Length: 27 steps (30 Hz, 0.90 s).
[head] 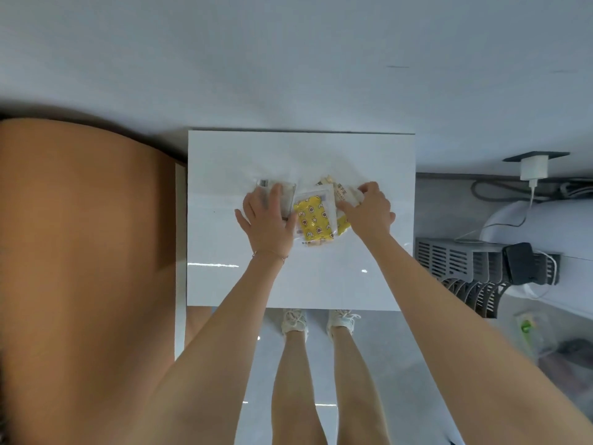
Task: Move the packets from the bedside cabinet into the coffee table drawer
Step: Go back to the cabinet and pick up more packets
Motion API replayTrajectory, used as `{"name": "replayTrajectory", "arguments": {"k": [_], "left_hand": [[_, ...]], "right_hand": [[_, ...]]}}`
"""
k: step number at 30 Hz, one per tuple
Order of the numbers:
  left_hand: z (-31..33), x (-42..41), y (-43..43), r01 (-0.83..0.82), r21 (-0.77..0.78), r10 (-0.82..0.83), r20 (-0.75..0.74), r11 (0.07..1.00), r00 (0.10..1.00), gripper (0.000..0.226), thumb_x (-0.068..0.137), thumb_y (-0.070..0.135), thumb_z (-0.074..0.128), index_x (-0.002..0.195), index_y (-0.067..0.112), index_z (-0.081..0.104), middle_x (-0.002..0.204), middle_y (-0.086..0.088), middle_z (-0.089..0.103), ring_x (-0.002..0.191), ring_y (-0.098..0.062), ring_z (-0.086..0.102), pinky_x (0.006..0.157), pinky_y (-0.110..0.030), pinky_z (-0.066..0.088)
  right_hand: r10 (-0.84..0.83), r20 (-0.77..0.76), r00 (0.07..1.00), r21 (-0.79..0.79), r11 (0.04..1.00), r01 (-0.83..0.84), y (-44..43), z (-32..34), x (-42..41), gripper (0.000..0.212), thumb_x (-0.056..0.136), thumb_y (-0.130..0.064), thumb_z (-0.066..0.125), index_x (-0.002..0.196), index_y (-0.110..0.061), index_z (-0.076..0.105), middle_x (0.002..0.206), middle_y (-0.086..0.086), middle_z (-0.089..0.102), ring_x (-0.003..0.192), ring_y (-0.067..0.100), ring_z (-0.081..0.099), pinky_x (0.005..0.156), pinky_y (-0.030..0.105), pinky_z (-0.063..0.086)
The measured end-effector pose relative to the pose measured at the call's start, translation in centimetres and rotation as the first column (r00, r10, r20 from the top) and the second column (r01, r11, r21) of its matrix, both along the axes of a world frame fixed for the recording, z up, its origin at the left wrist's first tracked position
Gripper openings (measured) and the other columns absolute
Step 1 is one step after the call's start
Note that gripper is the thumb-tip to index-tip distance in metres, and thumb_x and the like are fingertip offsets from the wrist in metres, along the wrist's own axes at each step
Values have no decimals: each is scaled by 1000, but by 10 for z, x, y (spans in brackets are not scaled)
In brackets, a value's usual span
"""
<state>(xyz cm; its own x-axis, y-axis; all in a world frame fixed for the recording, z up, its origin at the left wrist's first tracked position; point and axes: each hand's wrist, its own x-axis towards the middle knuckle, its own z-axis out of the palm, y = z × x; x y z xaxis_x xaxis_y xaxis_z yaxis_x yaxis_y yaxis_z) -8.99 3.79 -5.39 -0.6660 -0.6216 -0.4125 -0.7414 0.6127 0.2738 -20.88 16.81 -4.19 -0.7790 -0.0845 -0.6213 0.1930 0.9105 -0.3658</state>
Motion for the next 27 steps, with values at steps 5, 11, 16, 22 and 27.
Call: {"name": "replayTrajectory", "arguments": {"k": [5,11,16,22,27], "left_hand": [[-2,16,0,134,2,-132,-139,991,982,50,86,41,53,130,16,53,132,-19,50,123,-42,44,98,-52,42],[11,22,18,179,118,-148,-229,977,962,41,91,24,36,126,21,57,132,-10,52,114,-32,53,91,-49,46],[11,12,4,195,195,-172,-127,961,977,72,87,31,61,148,29,24,154,-2,26,121,-30,39,91,-42,38],[13,5,-15,323,169,-323,-30,931,946,72,76,45,70,139,31,38,128,-4,37,116,-28,35,94,-33,26],[14,13,-21,282,213,-249,-168,935,954,47,68,34,77,106,14,57,121,-3,47,116,-26,37,88,-29,23]], "right_hand": [[-200,91,976,-241,946,217,7,7,12,28,82,-19,65,72,-11,40,64,-2,37,56,13,32,50,22,26],[-333,234,913,-303,868,394,9,17,32,6,84,-15,62,88,-12,59,77,-2,59,65,15,51,60,27,42],[-368,408,835,-373,768,521,18,19,37,14,89,-5,56,92,-18,60,90,2,63,79,18,59,73,32,52],[-244,465,851,-415,789,453,20,24,34,20,91,-3,53,92,-22,60,95,3,64,86,20,61,80,34,53],[-195,456,868,-410,820,400,24,28,40,14,91,-7,54,92,-19,61,95,6,63,87,22,59,88,42,51]]}}
